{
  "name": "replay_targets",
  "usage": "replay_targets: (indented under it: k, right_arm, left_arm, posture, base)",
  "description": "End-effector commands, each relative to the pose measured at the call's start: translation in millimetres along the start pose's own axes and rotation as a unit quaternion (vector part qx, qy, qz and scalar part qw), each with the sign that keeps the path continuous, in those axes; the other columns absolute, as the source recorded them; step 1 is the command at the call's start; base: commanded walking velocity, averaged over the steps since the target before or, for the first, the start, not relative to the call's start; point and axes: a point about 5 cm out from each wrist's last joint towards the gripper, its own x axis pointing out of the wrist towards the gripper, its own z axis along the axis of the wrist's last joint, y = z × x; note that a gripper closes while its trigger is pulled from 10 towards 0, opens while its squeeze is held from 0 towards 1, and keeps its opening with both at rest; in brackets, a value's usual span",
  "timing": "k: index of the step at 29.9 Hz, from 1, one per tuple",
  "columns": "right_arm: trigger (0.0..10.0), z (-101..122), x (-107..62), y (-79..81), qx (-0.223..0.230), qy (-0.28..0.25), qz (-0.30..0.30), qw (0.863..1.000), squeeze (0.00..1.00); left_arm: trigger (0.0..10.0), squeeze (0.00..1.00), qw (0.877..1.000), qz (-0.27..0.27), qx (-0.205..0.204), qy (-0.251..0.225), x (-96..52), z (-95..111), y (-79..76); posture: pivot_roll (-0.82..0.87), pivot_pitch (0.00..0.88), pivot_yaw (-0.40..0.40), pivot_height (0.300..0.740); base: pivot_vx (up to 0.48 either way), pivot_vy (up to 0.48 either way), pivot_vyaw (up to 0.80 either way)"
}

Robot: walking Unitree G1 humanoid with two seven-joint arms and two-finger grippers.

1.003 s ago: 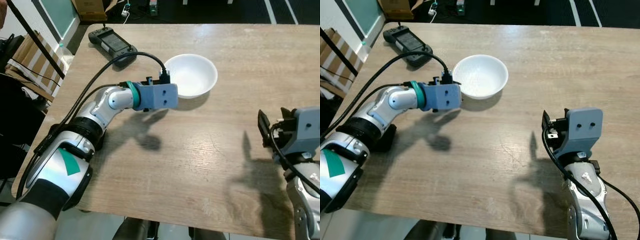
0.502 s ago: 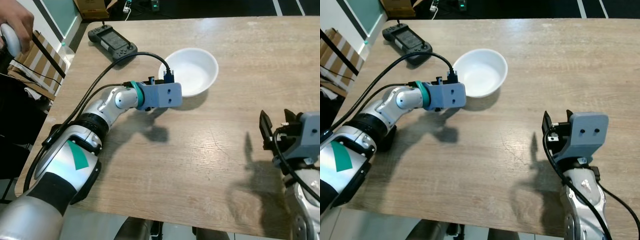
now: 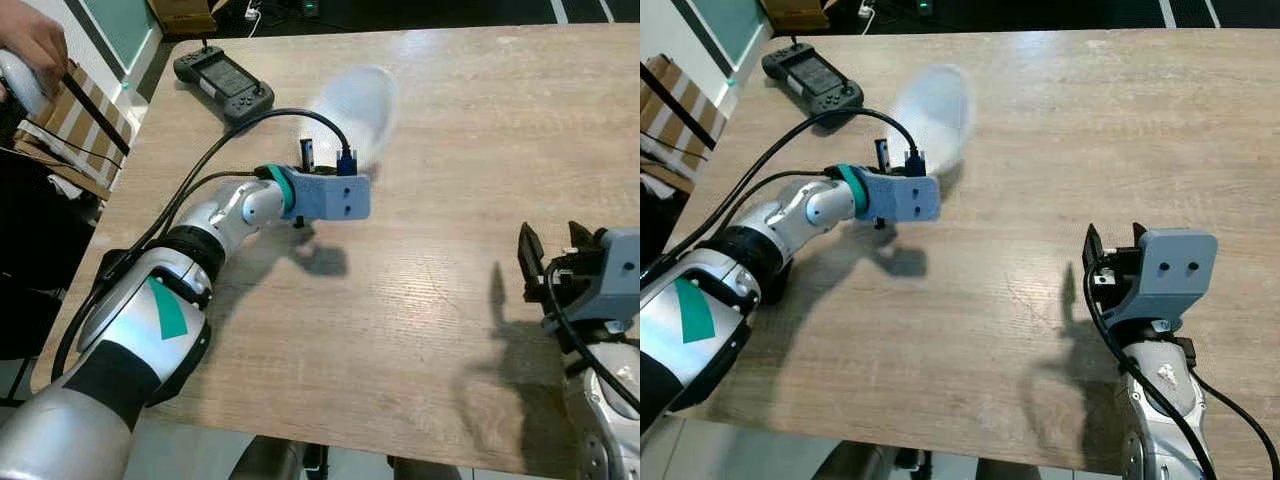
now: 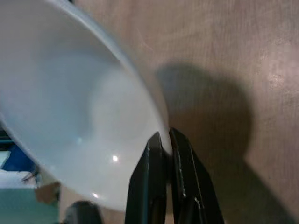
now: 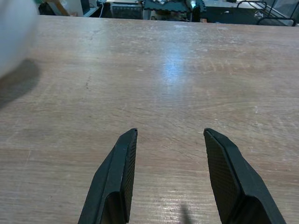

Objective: Setting the table

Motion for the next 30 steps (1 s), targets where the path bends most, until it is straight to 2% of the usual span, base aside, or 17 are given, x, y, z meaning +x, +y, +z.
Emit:
replay_targets:
  k: [1, 7, 8, 9, 10, 11, 12, 14, 17, 18, 20, 21, 23, 24, 27, 30]
  right_arm:
    - [10.0, 0, -0.6, 1.5, 0.005, -0.001, -0.003, 1.000, 0.00]
    - [10.0, 1, 1.8, 2.5, 0.010, -0.005, -0.006, 1.000, 0.00]
    - [10.0, 2, 2.2, 2.7, 0.016, -0.008, -0.008, 1.000, 0.00]
    - [10.0, 2, 2.2, 2.7, 0.016, -0.008, -0.008, 1.000, 0.00]
    - [10.0, 2, 2.0, 3.2, 0.019, -0.009, -0.010, 1.000, 0.00]
    - [10.0, 4, 0.8, 4.8, 0.032, -0.014, -0.016, 0.999, 0.00]
    - [10.0, 7, -0.3, 4.7, 0.051, -0.022, -0.028, 0.998, 0.00]
    - [10.0, 7, -0.3, 4.7, 0.051, -0.022, -0.028, 0.998, 0.00]
    - [10.0, 17, -3.2, 2.3, 0.092, -0.049, -0.064, 0.993, 0.00]
    - [10.0, 17, -3.2, 2.3, 0.092, -0.049, -0.064, 0.993, 0.00]
    - [10.0, 28, -6.2, -0.2, 0.100, -0.078, -0.086, 0.988, 0.00]
    - [10.0, 28, -6.2, -0.2, 0.100, -0.078, -0.086, 0.988, 0.00]
    - [10.0, 33, -8.0, -2.2, 0.098, -0.093, -0.099, 0.986, 0.00]
    - [10.0, 33, -8.0, -2.2, 0.098, -0.093, -0.099, 0.986, 0.00]
    - [10.0, 36, -8.1, -12.4, 0.102, -0.109, -0.137, 0.979, 0.00]
    - [10.0, 36, -7.0, -14.5, 0.106, -0.114, -0.144, 0.977, 0.00]
  left_arm:
    - [0.0, 0.00, 1.000, 0.020, 0.005, 0.000, -2.3, -3, 2.0]
    - [0.0, 0.00, 0.998, 0.035, -0.025, -0.035, -2.2, 4, 6.2]
    - [2.4, 0.00, 0.996, 0.015, -0.055, -0.062, -2.2, 10, 6.9]
    - [2.4, 0.00, 0.996, 0.015, -0.055, -0.062, -2.2, 10, 6.9]
    - [10.0, 0.00, 0.995, 0.005, -0.063, -0.081, -2.4, 15, 8.2]
    - [10.0, 0.00, 0.987, 0.001, -0.106, -0.123, -2.9, 24, 13.8]
    - [10.0, 0.00, 0.980, 0.002, -0.130, -0.152, -4.1, 31, 17.5]
    - [10.0, 0.00, 0.980, 0.002, -0.130, -0.152, -4.1, 31, 17.5]
    - [10.0, 0.00, 0.960, 0.018, -0.196, -0.197, -7.8, 41, 22.8]
    - [10.0, 0.00, 0.960, 0.018, -0.196, -0.197, -7.8, 41, 22.8]
    - [10.0, 0.00, 0.937, 0.041, -0.278, -0.209, -10.4, 47, 23.2]
    - [10.0, 0.00, 0.937, 0.041, -0.278, -0.209, -10.4, 47, 23.2]
    - [10.0, 0.00, 0.914, 0.064, -0.346, -0.204, -12.6, 50, 20.7]
    - [10.0, 0.00, 0.914, 0.064, -0.346, -0.204, -12.6, 50, 20.7]
    - [10.0, 0.00, 0.877, 0.101, -0.434, -0.180, -12.6, 50, 19.3]
    - [10.0, 0.00, 0.872, 0.104, -0.445, -0.175, -12.1, 50, 18.5]
  posture:
    - [-0.11, 0.133, 0.223, 0.740]
    - [-0.10, 0.126, 0.219, 0.740]
    - [-0.10, 0.122, 0.219, 0.740]
    - [-0.10, 0.122, 0.219, 0.740]
    - [-0.10, 0.118, 0.220, 0.740]
    - [-0.09, 0.112, 0.220, 0.740]
    - [-0.09, 0.103, 0.221, 0.740]
    - [-0.09, 0.103, 0.221, 0.740]
    - [-0.09, 0.089, 0.223, 0.740]
    - [-0.09, 0.089, 0.223, 0.740]
    - [-0.09, 0.069, 0.227, 0.740]
    - [-0.09, 0.069, 0.227, 0.740]
    - [-0.10, 0.049, 0.230, 0.740]
    - [-0.10, 0.049, 0.230, 0.740]
    - [-0.10, 0.026, 0.228, 0.740]
    - [-0.10, 0.012, 0.229, 0.740]
  base:
    - [0.000, 0.000, 0.00]
    - [0.000, 0.000, 0.00]
    - [0.000, 0.000, 0.00]
    - [0.000, 0.000, 0.00]
    - [0.000, 0.000, 0.00]
    - [0.000, 0.000, 0.00]
    - [0.000, 0.000, 0.00]
    - [0.000, 0.000, 0.00]
    - [0.000, 0.000, 0.00]
    - [0.000, 0.000, 0.00]
    - [0.000, 0.000, 0.00]
    - [0.000, 0.000, 0.00]
    - [0.000, 0.000, 0.00]
    - [0.000, 0.000, 0.00]
    - [0.000, 0.000, 0.00]
    - [0.000, 0.000, 0.00]
